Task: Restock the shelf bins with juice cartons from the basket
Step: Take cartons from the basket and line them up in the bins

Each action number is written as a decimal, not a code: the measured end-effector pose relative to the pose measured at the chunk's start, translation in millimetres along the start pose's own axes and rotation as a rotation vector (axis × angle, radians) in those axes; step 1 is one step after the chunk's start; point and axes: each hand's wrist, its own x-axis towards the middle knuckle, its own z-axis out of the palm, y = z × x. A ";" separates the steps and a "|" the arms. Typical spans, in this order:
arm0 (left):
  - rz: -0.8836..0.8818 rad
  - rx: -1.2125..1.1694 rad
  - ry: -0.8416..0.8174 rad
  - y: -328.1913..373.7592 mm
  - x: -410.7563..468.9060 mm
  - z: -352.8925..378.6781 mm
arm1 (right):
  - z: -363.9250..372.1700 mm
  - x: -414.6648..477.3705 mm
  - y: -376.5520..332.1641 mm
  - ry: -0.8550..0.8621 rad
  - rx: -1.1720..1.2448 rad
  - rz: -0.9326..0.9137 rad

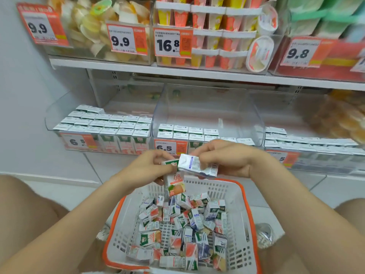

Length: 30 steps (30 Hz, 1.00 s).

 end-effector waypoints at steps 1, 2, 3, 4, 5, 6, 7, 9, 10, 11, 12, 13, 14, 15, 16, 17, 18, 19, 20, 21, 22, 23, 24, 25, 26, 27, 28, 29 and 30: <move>0.023 -0.018 0.013 8.9 2.4 1.7 | -8.3 -8.6 -5.0 0.076 -0.021 -0.038; 0.048 -0.035 0.030 18.8 5.1 3.9 | -16.5 -16.9 -9.8 0.175 -0.050 -0.077; 0.078 -0.044 0.055 28.5 9.9 6.0 | -24.4 -24.4 -14.2 0.283 -0.093 -0.116; 0.114 -0.045 0.082 38.9 14.3 8.7 | -31.5 -30.8 -18.8 0.384 -0.151 -0.149; 0.156 -0.040 0.115 48.2 20.7 11.6 | -38.0 -36.4 -23.0 0.466 -0.237 -0.182; 0.198 -0.026 0.150 58.8 26.6 15.3 | -45.7 -40.2 -26.0 0.541 -0.349 -0.219; 0.237 0.000 0.185 68.7 32.8 19.0 | -54.3 -42.6 -27.9 0.606 -0.475 -0.252; 0.319 0.055 0.227 86.8 44.8 27.3 | -73.3 -44.8 -29.9 0.710 -0.684 -0.281; 0.360 0.079 0.228 93.5 51.6 31.9 | -83.0 -45.6 -29.6 0.749 -0.757 -0.284; 0.391 0.110 0.226 99.2 58.4 36.9 | -92.7 -45.8 -28.4 0.779 -0.822 -0.287; 0.413 0.138 0.219 104.4 65.6 42.3 | -101.3 -45.1 -27.1 0.812 -0.872 -0.307; 0.429 0.175 0.216 108.6 73.6 47.2 | -109.0 -44.4 -26.2 0.860 -0.903 -0.333; 0.448 0.215 0.218 113.8 81.2 52.4 | -116.2 -43.9 -25.9 0.919 -0.933 -0.354; 0.462 0.264 0.227 118.3 88.8 57.5 | -121.6 -44.7 -26.3 0.982 -0.998 -0.351; 0.475 0.307 0.235 122.6 95.6 62.6 | -127.5 -44.5 -25.7 1.040 -1.107 -0.317; 0.482 0.346 0.242 125.8 102.8 67.5 | -131.5 -44.8 -24.6 1.093 -1.230 -0.266; 0.482 0.370 0.241 127.9 110.5 72.6 | -133.7 -45.4 -22.9 1.132 -1.325 -0.223; 0.478 0.384 0.232 129.2 118.5 78.0 | -134.5 -46.0 -20.2 1.155 -1.378 -0.207; 0.474 0.389 0.217 129.9 126.4 83.4 | -134.5 -46.8 -17.5 1.166 -1.401 -0.208; 0.473 0.395 0.197 129.5 134.1 88.1 | -134.5 -46.8 -14.9 1.167 -1.405 -0.209; 0.474 0.416 0.177 128.3 141.1 92.7 | -133.9 -47.6 -13.2 1.162 -1.400 -0.203; 0.472 0.458 0.155 126.5 147.1 95.8 | -134.7 -48.1 -11.6 1.154 -1.388 -0.206; 0.462 0.515 0.125 124.0 151.9 98.3 | -135.4 -49.5 -10.4 1.146 -1.372 -0.226; 0.435 0.585 0.086 121.0 155.9 100.3 | -137.0 -51.0 -8.4 1.133 -1.339 -0.254; 0.397 0.672 0.048 118.5 158.8 102.4 | -138.9 -52.9 -5.8 1.105 -1.276 -0.292; 0.353 0.767 0.021 116.3 161.1 104.0 | -140.9 -55.2 -2.7 1.063 -1.172 -0.342; 0.300 0.846 0.006 115.6 163.2 104.9 | -142.5 -58.0 0.1 1.017 -1.040 -0.385; 0.253 0.883 -0.009 116.7 164.4 105.2 | -144.0 -60.7 2.9 0.976 -0.907 -0.407; 0.214 0.897 -0.029 118.2 165.2 105.1 | -145.9 -63.0 5.5 0.944 -0.805 -0.416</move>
